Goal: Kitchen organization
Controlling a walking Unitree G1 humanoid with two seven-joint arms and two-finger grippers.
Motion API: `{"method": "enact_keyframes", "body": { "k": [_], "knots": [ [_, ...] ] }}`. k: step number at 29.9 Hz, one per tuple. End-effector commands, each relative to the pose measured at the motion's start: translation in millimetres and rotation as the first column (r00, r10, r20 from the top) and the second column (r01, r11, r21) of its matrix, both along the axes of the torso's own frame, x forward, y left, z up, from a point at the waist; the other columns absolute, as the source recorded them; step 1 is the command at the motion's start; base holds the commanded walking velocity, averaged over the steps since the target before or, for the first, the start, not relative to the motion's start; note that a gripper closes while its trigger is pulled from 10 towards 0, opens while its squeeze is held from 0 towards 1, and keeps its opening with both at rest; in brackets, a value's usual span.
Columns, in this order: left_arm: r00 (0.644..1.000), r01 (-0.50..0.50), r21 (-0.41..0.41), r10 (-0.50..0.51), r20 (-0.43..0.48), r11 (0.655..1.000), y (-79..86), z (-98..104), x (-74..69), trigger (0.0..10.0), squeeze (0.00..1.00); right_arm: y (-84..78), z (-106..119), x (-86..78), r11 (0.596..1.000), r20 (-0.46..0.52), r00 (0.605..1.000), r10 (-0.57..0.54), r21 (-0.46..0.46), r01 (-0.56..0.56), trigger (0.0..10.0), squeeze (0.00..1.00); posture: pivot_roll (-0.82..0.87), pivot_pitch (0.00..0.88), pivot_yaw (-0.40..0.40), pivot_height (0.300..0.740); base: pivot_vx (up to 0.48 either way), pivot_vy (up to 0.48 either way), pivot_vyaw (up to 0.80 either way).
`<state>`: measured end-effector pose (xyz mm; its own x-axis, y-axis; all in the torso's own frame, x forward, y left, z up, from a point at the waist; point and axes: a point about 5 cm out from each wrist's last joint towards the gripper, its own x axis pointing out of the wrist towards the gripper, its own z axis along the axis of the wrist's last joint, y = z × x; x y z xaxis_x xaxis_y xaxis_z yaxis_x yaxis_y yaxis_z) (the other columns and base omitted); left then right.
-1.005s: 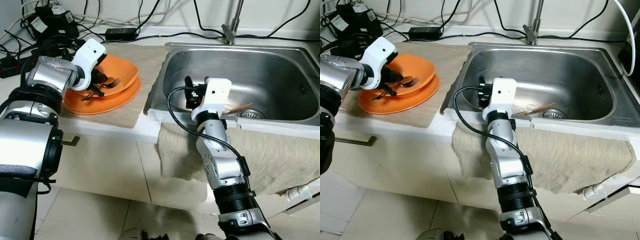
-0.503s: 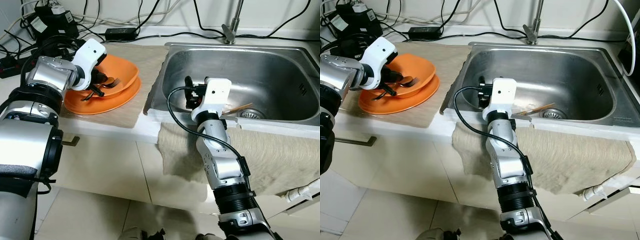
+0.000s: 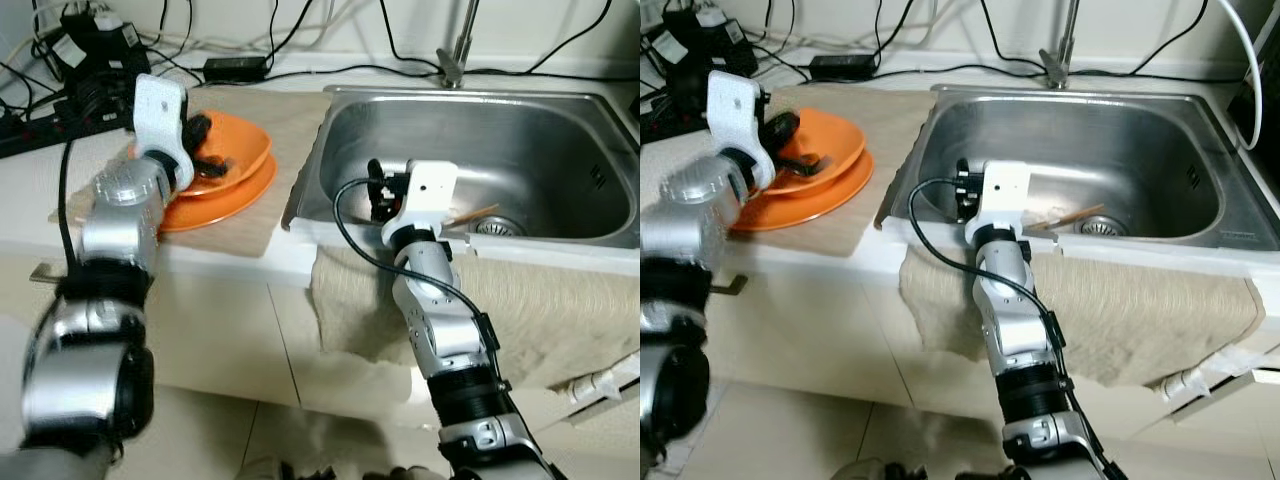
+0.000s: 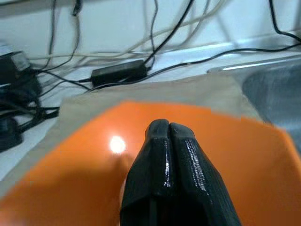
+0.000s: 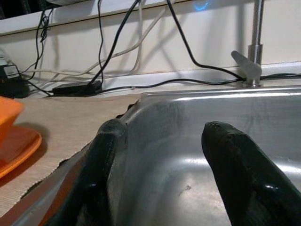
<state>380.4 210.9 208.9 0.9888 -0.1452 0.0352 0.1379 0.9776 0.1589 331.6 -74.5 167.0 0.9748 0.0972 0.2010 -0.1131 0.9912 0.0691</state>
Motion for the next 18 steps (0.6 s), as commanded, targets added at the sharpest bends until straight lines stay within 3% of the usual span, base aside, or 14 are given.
{"method": "enact_keyframes", "body": {
  "k": [1,4,8,10,16,18],
  "knots": [
    [0.996,-0.046,0.011,0.045,0.071,0.999,0.8,11,-5.3,10.0,0.00,3.7,2,1.3,1.000,0.011,1.000,0.015,-0.008,-0.015,10.0,0.00,0.08,0.000,0.066,0.740,0.000,0.000,0.00],
    [0.983,-0.135,-0.029,0.137,0.125,0.990,2.3,12,-18.9,10.0,0.00,2.1,2,1.7,1.000,0.014,1.000,0.004,-0.006,-0.004,10.0,0.00,0.09,0.000,0.068,0.740,0.000,0.000,0.00],
    [0.967,-0.162,-0.015,0.162,0.196,0.987,-3.0,22,-26.3,10.0,0.00,1.0,3,1.8,1.000,0.023,1.000,-0.003,-0.006,0.003,10.0,0.00,0.09,0.000,0.065,0.740,0.000,0.000,0.00],
    [0.952,-0.170,0.005,0.162,0.258,0.986,-6.5,37,-27.5,10.0,0.00,1.0,4,2.2,1.000,0.029,1.000,-0.002,-0.010,0.002,10.0,0.00,0.09,0.000,0.064,0.740,0.000,0.000,0.00],
    [0.953,-0.177,-0.007,0.173,0.249,0.984,-6.4,43,-29.8,10.0,0.00,1.0,4,2.2,1.000,0.037,0.999,-0.004,-0.015,0.005,10.0,0.00,0.08,0.000,0.072,0.740,0.000,0.000,0.00],
    [0.966,-0.169,-0.022,0.170,0.194,0.985,-5.8,36,-33.4,10.0,0.00,0.4,3,1.5,1.000,0.034,0.999,-0.008,-0.014,0.009,10.0,0.00,0.08,0.000,0.079,0.740,0.000,0.000,0.00]
  ]
}}
